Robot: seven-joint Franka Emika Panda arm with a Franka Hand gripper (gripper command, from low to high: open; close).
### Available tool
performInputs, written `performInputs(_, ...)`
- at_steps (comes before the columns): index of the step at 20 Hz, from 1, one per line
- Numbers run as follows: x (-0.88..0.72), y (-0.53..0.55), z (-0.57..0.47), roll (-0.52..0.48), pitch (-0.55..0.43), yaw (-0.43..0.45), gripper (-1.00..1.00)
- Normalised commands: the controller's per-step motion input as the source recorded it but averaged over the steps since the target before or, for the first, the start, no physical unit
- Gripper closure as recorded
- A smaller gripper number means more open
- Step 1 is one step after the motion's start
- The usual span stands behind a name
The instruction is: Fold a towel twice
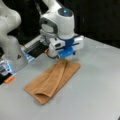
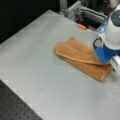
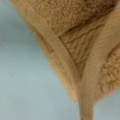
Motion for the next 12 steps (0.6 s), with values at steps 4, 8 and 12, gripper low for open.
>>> performInputs(4,0.22,-0.07,0.34,-0.111,0.380,0.053,-1.00)
performInputs(8,0.59,0.02,0.22,-0.263,0.320,-0.012,-1.00)
performInputs(12,0.93,0.13,0.11,-0.330,0.265,-0.018,-1.00)
